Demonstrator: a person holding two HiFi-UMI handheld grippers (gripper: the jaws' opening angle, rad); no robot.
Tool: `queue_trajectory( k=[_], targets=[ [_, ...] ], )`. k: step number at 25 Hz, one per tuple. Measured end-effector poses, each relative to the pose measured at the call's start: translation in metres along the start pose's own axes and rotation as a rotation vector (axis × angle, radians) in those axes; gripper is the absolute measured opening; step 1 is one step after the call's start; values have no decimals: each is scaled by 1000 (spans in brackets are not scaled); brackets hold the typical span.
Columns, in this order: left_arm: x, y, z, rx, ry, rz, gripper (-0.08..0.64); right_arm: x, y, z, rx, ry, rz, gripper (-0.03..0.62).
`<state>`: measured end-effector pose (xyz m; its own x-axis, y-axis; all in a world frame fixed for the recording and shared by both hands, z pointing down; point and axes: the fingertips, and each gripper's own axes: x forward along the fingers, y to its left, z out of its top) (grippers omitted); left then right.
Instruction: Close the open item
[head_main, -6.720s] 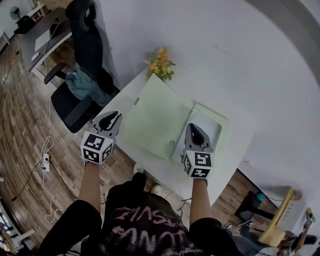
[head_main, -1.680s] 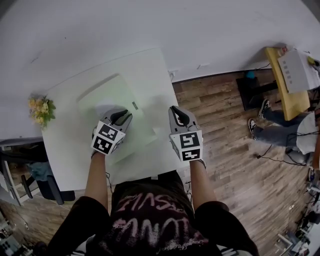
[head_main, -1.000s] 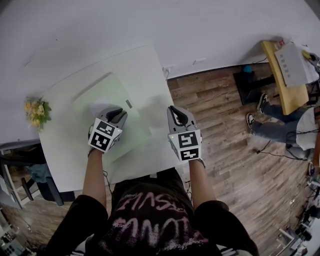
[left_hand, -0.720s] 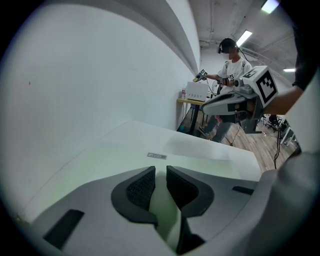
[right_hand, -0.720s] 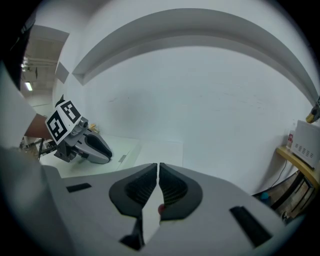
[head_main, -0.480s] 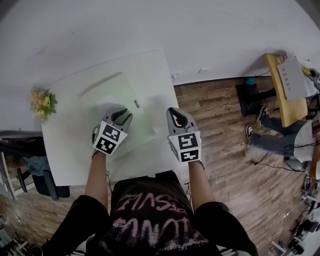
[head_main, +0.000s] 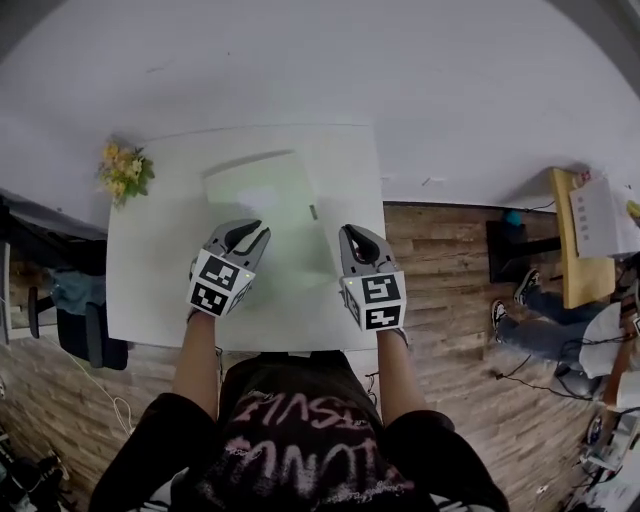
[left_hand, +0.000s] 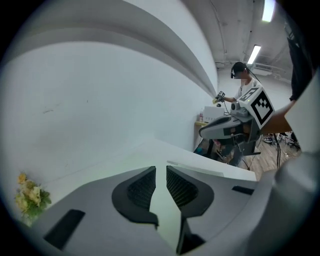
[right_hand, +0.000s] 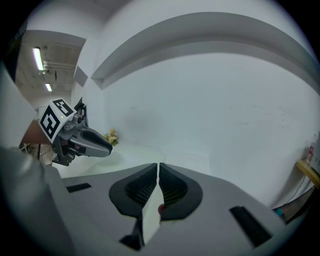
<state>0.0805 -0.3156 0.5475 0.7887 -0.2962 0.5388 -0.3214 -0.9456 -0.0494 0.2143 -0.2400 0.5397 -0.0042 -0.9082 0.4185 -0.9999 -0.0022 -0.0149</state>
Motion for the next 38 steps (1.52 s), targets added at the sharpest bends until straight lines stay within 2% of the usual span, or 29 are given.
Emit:
queue_trajectory(
  k=[15,26,31,38],
  targets=[
    [-142,82,-21,-190,-138,346,31,39,108,68,-108,-90,213,28],
    [-253,118,-26,-255,-262,613,15,52,183,113,-195,-156,347,26],
    [-287,121,-16,-251,-305,681,15,45,198,128,-183,-193,365,26],
    [-307,120,-12,-264,-339,719,15,37,199,137,-191,-216,363,26]
  ],
)
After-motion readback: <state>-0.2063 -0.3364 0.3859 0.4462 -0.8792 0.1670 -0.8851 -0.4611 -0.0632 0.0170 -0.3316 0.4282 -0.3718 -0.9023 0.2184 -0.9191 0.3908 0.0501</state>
